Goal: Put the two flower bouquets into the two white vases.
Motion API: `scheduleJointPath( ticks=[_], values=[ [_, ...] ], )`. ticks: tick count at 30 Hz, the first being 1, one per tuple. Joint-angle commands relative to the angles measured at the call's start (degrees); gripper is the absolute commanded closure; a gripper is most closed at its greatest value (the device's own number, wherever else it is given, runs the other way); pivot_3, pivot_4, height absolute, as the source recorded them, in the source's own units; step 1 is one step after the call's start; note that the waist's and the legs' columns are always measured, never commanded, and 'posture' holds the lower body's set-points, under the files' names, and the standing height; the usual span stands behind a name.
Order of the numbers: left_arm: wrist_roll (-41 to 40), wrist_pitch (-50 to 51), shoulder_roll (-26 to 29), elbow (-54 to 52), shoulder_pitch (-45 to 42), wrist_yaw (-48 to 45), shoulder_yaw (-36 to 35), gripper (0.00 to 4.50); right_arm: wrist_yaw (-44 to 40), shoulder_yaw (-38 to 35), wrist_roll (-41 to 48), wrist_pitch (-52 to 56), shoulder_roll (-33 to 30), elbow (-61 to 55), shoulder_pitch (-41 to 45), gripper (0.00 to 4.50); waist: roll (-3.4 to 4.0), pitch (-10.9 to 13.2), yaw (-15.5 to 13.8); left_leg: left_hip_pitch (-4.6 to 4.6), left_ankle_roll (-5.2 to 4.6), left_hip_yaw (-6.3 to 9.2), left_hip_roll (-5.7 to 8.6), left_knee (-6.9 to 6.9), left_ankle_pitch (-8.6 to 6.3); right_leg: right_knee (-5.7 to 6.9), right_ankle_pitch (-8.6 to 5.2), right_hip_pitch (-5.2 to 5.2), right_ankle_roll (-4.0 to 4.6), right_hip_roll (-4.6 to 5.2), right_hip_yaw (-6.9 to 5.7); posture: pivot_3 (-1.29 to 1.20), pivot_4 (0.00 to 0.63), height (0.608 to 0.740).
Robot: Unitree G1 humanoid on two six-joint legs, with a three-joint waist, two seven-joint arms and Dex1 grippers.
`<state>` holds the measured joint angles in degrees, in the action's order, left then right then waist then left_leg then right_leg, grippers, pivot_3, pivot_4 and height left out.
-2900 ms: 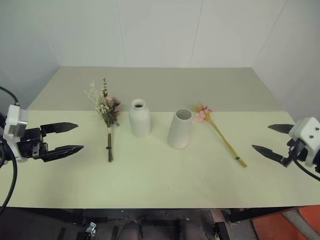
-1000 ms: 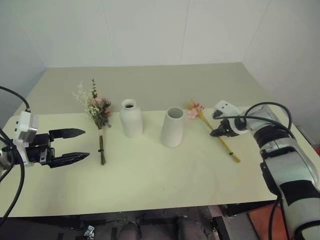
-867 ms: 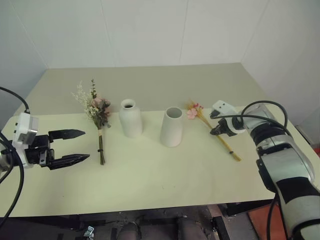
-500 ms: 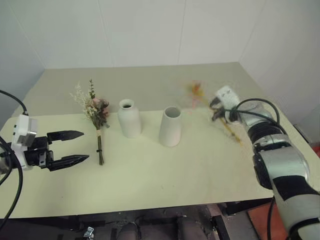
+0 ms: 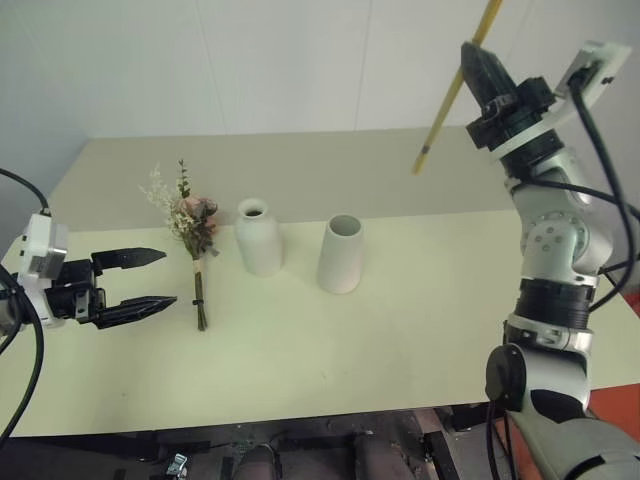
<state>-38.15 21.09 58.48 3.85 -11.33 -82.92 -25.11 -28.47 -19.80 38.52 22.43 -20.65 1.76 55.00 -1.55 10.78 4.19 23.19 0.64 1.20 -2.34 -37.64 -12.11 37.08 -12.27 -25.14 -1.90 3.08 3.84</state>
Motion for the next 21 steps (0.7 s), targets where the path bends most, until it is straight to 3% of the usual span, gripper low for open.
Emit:
scheduleJointPath(
  ticks=[1, 7, 21],
  values=[
    [0.5, -1.3, 0.8, 0.6, -1.0, -0.7, -0.3, 0.00, 3.1, 1.2, 3.4, 2.1, 2.6, -6.7, -0.9, 4.45, 0.00, 0.0, 0.0, -0.01, 0.00, -0.01, -0.08, -0.01, 0.00, 0.00, 0.00, 0.00, 0.00, -0.07, 0.01, 0.00, 0.150, 0.740],
    [0.3, -1.2, 0.7, 0.1, -0.4, -0.7, -0.8, 0.00, 4.9, 5.3, 1.9, 0.4, 8.3, -7.1, -3.5, 4.45, 0.01, 0.0, -0.2, -0.03, 0.00, 0.05, -0.57, -0.05, 0.00, 0.03, 0.01, -0.08, 0.06, -0.65, 0.02, 0.00, 0.150, 0.740],
    [-1.5, 0.4, 0.4, -4.4, 5.3, 1.6, -5.7, 0.00, 1.1, 10.7, -3.5, -4.6, 12.3, -1.4, -8.7, 4.45, 0.02, 0.0, -0.2, 0.01, 0.00, 0.01, -0.58, -0.04, 0.00, -0.07, 0.03, -0.12, 0.12, -0.65, 0.06, 0.00, 0.150, 0.740]
  ],
)
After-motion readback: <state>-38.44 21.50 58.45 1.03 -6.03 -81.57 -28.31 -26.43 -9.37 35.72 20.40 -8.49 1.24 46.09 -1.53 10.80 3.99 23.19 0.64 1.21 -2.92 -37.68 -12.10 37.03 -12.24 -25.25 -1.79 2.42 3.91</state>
